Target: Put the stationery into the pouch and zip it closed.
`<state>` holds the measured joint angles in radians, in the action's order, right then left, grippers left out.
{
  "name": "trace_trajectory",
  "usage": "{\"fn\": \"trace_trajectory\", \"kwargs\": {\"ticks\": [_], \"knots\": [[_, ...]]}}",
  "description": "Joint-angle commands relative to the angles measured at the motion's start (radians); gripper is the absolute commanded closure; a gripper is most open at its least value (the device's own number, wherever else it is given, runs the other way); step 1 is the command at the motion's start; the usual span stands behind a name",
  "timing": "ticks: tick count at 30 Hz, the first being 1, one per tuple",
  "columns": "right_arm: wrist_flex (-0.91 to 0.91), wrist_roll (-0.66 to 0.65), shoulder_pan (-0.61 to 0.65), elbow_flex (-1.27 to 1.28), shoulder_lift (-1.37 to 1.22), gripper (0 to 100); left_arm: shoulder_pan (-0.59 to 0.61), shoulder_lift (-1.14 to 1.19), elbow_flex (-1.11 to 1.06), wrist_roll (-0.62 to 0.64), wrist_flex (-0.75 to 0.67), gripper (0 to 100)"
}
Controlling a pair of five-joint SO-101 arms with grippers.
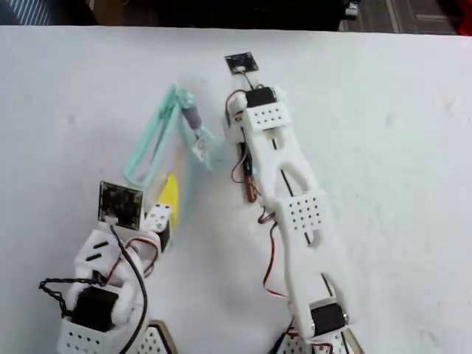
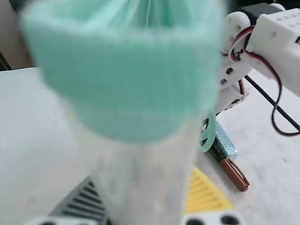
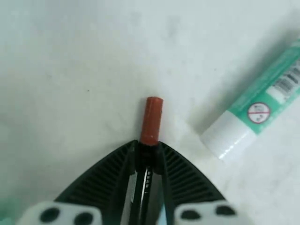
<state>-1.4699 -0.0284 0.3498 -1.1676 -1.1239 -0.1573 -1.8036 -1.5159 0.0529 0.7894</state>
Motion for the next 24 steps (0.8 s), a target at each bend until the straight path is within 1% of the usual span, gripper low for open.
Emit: {"fn": "trace_trajectory", "kwargs": {"ticks": [1,5,10,16,21,24], "knots": [[-0.114,0.008,-0.018,-0.224,0.016,98.1,-0.062,-0.01,0.041,0.011,0.005,94],[-0.252,0.008,-0.038,-0.52,0.019,98.1,-0.12,-0.01,0.06,0.009,0.046,94],[-0.249,0.008,-0.081,-0.396,0.225,98.1,-0.12,-0.01,0.054,0.008,0.044,94],[-0.249,-0.002,-0.111,-0.381,0.483,98.1,-0.122,-0.01,0.052,0.008,0.046,94],[-0.251,-0.176,-0.077,-0.377,0.641,98.1,-0.122,-0.01,0.052,0.008,0.046,94],[-0.251,-0.207,-0.053,-0.381,0.704,98.1,-0.122,-0.01,0.052,0.008,0.046,94]]}}
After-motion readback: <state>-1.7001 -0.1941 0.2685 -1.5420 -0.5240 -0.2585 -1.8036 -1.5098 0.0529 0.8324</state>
